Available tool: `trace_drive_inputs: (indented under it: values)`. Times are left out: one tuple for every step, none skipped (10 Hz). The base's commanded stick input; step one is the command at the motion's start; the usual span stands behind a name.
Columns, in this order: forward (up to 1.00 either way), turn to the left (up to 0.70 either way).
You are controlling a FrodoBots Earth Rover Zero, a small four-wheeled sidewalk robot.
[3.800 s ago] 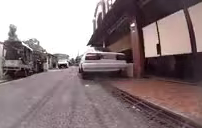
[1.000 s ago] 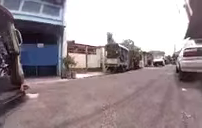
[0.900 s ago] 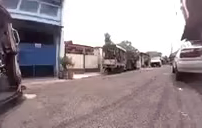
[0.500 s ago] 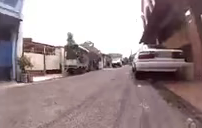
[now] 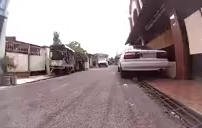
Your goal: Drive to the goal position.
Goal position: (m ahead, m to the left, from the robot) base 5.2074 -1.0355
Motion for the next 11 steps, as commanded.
trace_drive_inputs:
  values:
    - [0.00,0.00]
    - [0.19,0.00]
    - [0.58,0.00]
    - [0.99,0.00]
    - [1.00,0.00]
    - [1.00,0.00]
    - [1.00,0.00]
    - [1.00,0.00]
    - [1.00,0.00]
    - [1.00,0.00]
    - [1.00,0.00]
